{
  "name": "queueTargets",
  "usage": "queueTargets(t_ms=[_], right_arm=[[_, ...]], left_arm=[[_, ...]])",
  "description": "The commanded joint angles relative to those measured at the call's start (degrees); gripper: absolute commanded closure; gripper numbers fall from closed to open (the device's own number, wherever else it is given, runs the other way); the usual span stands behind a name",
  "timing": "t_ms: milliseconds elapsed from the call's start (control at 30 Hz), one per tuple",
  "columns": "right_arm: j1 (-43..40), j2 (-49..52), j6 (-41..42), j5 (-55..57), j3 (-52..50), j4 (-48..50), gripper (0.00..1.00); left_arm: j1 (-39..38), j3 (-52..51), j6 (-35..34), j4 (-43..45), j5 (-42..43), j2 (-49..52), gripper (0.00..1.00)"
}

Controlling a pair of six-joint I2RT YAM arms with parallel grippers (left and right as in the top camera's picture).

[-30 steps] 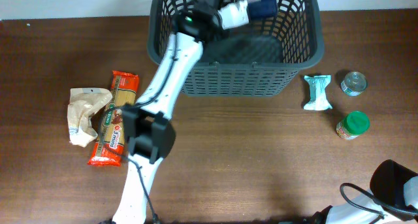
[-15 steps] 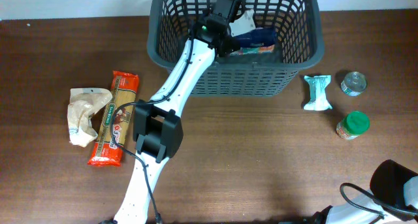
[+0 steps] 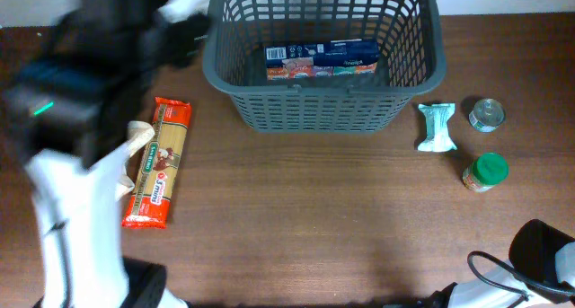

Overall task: Pack container
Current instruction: 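Grasp the San Remo spaghetti packet with the left gripper and lift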

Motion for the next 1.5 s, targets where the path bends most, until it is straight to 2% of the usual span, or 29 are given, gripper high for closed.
queueTargets(t_ms=[0,100,200,433,567,967,1067,1167,1200,1233,1300,1333,1467], right_arm=[[-0.2,0.3,0.4,-0.1,0.1,0.2,0.01],[-0.2,0.3,0.4,-0.1,0.1,0.2,0.01],[-0.2,0.3,0.4,-0.1,0.1,0.2,0.01],[-0.2,0.3,0.4,-0.1,0.1,0.2,0.01],[-0.2,0.3,0.4,-0.1,0.1,0.2,0.01],[-0.2,0.3,0.4,-0.1,0.1,0.2,0.01],[-0.2,0.3,0.4,-0.1,0.1,0.2,0.01],[-0.2,0.3,0.4,-0.1,0.1,0.2,0.01],[-0.2,0.3,0.4,-0.1,0.1,0.2,0.02],[-0.2,0.3,0.4,-0.1,0.1,0.2,0.01],[-0.2,0.3,0.4,-0.1,0.1,0.2,0.01],[-0.2,0.3,0.4,-0.1,0.1,0.2,0.01],[-0.2,0.3,0.4,-0.1,0.1,0.2,0.01]], left_arm=[[7.8,-3.0,-13.2,-8.0,-0.3,4.4,0.23],[12.9,-7.5,-16.7,-13.4,1.2,6.7,0.27],[15.8,-14.1,-16.7,-14.0,4.6,8.9,0.28],[19.5,-36.1,-16.7,-2.6,5.2,15.4,0.28],[20.9,-44.9,-16.7,1.6,6.6,18.8,0.28],[22.7,-60.0,-16.5,13.3,6.4,21.9,0.28],[23.8,-63.2,-15.5,16.9,6.6,21.9,0.23],[24.4,-65.3,-14.9,19.5,6.7,22.1,0.24],[24.4,-65.7,-14.9,19.9,6.9,22.1,0.28],[24.4,-65.8,-14.9,20.1,7.1,22.1,0.39],[24.4,-65.8,-14.9,20.0,7.7,22.1,0.82],[24.3,-65.7,-14.9,19.6,8.3,22.1,0.97],[23.4,-64.0,-14.9,16.1,11.8,22.1,0.98]])
